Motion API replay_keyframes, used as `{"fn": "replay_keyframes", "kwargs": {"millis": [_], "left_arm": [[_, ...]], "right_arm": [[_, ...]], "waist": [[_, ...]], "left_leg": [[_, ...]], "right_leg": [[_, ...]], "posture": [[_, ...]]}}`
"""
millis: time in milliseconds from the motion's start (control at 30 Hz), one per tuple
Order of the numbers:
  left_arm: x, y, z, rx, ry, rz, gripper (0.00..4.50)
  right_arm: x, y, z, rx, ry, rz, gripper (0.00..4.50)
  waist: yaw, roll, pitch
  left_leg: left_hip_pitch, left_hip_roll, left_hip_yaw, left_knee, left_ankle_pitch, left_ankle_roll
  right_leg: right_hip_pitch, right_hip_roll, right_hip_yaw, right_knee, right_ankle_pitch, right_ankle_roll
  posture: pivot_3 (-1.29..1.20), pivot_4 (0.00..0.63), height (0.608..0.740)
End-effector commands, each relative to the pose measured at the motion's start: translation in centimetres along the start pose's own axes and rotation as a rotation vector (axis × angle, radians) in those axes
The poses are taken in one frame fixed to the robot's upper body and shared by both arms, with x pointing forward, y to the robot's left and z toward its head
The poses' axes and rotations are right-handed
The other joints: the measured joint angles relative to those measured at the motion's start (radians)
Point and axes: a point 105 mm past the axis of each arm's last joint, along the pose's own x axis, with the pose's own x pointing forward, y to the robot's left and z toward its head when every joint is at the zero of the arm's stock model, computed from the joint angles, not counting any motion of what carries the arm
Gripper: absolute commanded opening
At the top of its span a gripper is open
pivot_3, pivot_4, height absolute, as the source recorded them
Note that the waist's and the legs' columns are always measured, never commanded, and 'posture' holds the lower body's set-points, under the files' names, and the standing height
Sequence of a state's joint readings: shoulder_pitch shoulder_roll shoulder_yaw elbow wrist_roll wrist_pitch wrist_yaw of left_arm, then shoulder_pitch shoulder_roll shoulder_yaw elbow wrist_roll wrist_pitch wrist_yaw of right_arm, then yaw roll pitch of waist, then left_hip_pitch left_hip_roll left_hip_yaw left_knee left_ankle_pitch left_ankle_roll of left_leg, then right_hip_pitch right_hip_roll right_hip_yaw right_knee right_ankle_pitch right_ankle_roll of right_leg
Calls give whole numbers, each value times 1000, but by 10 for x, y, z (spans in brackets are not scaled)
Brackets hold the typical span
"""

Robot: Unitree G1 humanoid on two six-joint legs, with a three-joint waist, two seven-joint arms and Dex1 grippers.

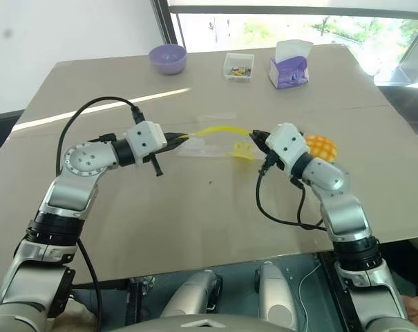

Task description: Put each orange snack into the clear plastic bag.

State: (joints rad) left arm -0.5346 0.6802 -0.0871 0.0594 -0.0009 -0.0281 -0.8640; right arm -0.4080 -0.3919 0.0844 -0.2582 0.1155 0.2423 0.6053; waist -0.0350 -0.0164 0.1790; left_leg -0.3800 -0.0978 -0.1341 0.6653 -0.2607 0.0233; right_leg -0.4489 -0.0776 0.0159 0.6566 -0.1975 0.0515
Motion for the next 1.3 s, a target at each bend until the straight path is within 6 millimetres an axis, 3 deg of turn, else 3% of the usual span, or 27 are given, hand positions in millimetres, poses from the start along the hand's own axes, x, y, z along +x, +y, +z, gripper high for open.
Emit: {"fn": "replay_keyframes", "kwargs": {"millis": [33,100,233,300,400,467,633,667,700,800,833,933,1000,1300], "left_arm": [[-2,16,8,49,-12,68,0],[-1,19,9,58,-8,79,0],[-3,26,9,57,-3,106,0],[-5,30,7,66,13,127,0],[-6,39,5,86,35,175,0],[-8,48,6,115,40,222,0],[-14,76,18,237,32,367,0],[-15,78,25,278,10,386,0],[-15,79,30,307,-9,396,0],[-12,55,38,341,-69,284,0],[-10,41,38,317,-92,214,0],[-12,-2,32,171,-114,22,0],[-16,-20,29,62,-108,-50,0],[-20,-23,27,-21,-68,-107,0]], "right_arm": [[4,-21,20,-2,-78,-102,26],[7,-25,16,9,-63,-116,26],[8,-35,7,10,-39,-150,1253],[8,-36,-2,-26,-3,-148,2113],[9,-42,-11,-69,30,-161,2113],[9,-48,-7,-113,20,-171,2113],[15,-60,32,-158,-116,-228,2113],[15,-58,37,-170,-134,-223,1616],[16,-56,40,-177,-146,-221,1477],[14,-51,41,-174,-152,-203,147],[13,-48,40,-172,-145,-187,57],[11,-26,32,-164,-109,-74,57],[10,-8,30,-158,-98,2,57],[9,26,36,-131,-97,151,57]], "waist": [[0,0,0],[1,0,0],[2,0,0],[3,0,0],[2,0,0],[2,0,0],[-3,0,0],[-2,0,0],[-1,0,0],[0,0,0],[-1,0,0],[-2,0,0],[-5,0,0],[0,0,0]], "left_leg": [[0,0,0,0,0,0],[0,0,0,0,0,0],[0,0,0,0,0,0],[0,0,0,0,0,0],[0,0,0,0,0,0],[0,0,0,0,0,0],[0,0,1,0,0,0],[0,0,1,0,0,0],[0,0,0,0,0,0],[-1,0,0,0,0,0],[-1,-1,1,0,0,1],[-1,-1,1,0,-1,2],[-1,0,2,0,-1,2],[1,0,1,3,-4,6]], "right_leg": [[0,0,0,0,0,0],[0,0,0,0,0,0],[0,0,0,0,0,0],[0,0,0,0,0,0],[0,0,0,0,0,0],[0,0,0,0,0,0],[-1,0,1,1,0,0],[-1,0,1,0,0,0],[-1,0,0,0,0,0],[-1,-1,0,0,0,0],[-1,-1,0,0,0,0],[-1,-2,1,-1,0,0],[-1,-1,1,-1,0,0],[2,0,0,1,0,1]], "posture": [[0,150,740],[0,150,740],[0,150,740],[0,150,740],[0,150,740],[0,150,740],[0,150,740],[0,150,740],[0,150,740],[0,150,740],[0,150,740],[0,150,740],[0,150,740],[0,150,740]]}}
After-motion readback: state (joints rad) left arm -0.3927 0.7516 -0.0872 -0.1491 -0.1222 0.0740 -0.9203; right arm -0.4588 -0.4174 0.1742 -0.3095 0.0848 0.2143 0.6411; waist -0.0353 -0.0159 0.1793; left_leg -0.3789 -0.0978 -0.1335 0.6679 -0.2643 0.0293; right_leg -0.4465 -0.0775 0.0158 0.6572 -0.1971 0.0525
